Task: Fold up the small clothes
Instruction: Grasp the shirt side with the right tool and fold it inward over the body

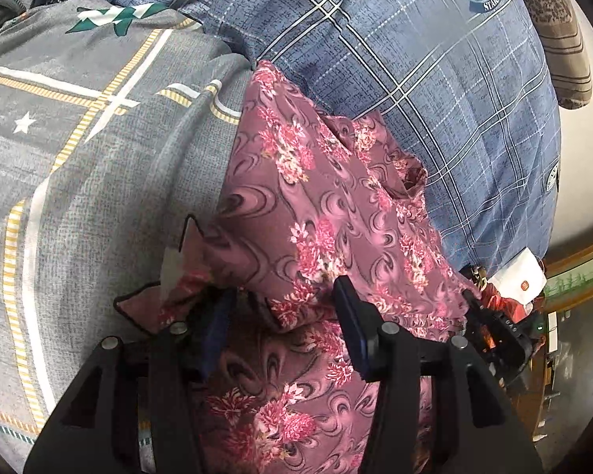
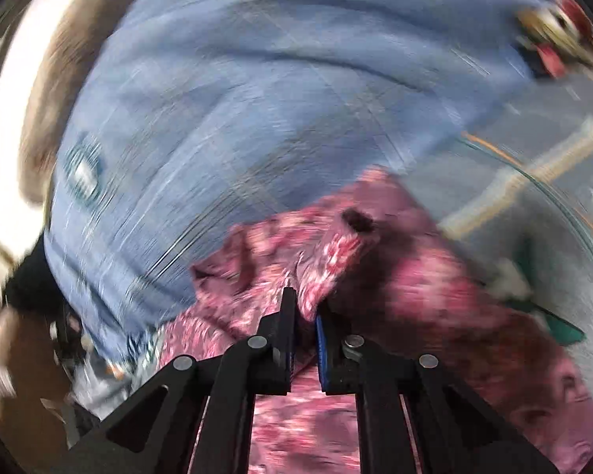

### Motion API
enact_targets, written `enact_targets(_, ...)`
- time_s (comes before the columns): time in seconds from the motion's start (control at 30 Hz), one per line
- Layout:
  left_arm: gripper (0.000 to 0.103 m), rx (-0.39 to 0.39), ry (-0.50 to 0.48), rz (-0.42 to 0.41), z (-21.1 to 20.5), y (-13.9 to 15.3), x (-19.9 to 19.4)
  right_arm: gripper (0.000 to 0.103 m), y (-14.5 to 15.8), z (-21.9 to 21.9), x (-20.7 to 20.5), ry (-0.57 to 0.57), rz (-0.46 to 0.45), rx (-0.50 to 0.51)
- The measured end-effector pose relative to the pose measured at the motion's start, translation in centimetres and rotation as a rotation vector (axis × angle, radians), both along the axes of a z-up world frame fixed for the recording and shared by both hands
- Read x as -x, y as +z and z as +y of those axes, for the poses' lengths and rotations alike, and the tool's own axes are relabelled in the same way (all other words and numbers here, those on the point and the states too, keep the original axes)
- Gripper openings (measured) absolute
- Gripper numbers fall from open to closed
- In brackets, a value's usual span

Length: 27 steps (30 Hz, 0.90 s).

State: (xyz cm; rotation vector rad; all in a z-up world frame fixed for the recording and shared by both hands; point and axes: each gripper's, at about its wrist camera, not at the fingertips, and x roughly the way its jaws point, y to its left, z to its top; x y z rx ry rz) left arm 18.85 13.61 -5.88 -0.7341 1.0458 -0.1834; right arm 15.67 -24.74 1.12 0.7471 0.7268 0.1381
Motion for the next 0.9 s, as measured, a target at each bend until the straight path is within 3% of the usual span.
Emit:
enact_targets(0.1,0.049,-0.006,-0.004,-0.003,0.0,0.0,0.0,0.019,-1.6,-1.9,-0.2,-0.043,0.067,-0.066)
enact_targets(0.13,0.049,-0.004,-0.005,-0.003,0.0,0.0,-0.1,0.019,-1.9,-2.2,-0.4,-0.047,0.087,-0.073)
enact_targets(0.17,0.049,-0.003,-0.004,-0.004,0.0,0.0,-0.1,0.012,-1.9,-2.2,-0.7,-0.037,0.087,-0.08)
enact_targets(0.2,0.049,0.0,-0.004,-0.003,0.1,0.0,-0.1,0.006,-1.6,-2.1,-0.9,-0.015,0.072,-0.078)
enact_targets(0.33,0.049,0.007,-0.006,0.0,0.1,-0.1,-0.2,0.006,2.5,-1.8,0.1,0.003,-0.129,-0.014)
enact_targets(0.37,0.049,0.004,-0.009,0.0,0.1,-0.1,-0.2,0.006,2.8,-1.6,0.1,-0.01,-0.13,0.029)
enact_targets(0.4,0.049,-0.002,-0.014,0.001,0.0,0.0,-0.2,0.006,2.4,-1.6,-0.4,-0.016,-0.084,0.09)
enact_targets(0.5,0.05,-0.024,-0.051,0.0,-0.8,0.7,0.2,0.007,-0.8,-1.4,-2.1,0.034,0.166,0.197)
enact_targets(0.53,0.05,-0.011,-0.083,-0.013,-1.4,1.0,0.4,0.008,-1.0,-1.6,-1.6,0.034,0.166,0.184)
enact_targets(0.57,0.05,0.013,-0.135,-0.04,-2.4,1.7,0.6,0.013,-0.5,-1.8,-0.7,0.012,0.129,0.178)
enact_targets(0.63,0.051,0.021,-0.23,-0.101,-4.6,3.2,1.1,0.013,1.4,-1.8,1.5,-0.036,0.026,0.207)
enact_targets(0.7,0.056,-0.094,-0.25,-0.167,-6.0,4.5,1.5,0.015,2.7,-1.3,2.8,-0.018,-0.061,0.214)
enact_targets(0.73,0.065,-0.159,-0.234,-0.176,-6.2,4.5,1.5,0.022,2.9,-0.9,2.6,0.011,-0.071,0.208)
enact_targets(0.77,0.065,-0.219,-0.212,-0.164,-6.2,4.1,1.3,0.033,2.5,-0.5,2.2,0.053,-0.052,0.205)
enact_targets(0.8,0.065,-0.251,-0.195,-0.115,-5.9,3.1,0.8,0.037,1.3,0.3,1.4,0.109,0.008,0.218)
enact_targets(0.87,0.064,-0.219,-0.195,-0.063,-5.2,1.2,0.1,0.032,-1.8,1.7,-0.1,0.203,0.199,0.278)
enact_targets(0.9,0.065,-0.218,-0.19,-0.076,-5.1,1.5,0.3,0.032,-1.6,2.0,0.4,0.193,0.16,0.303)
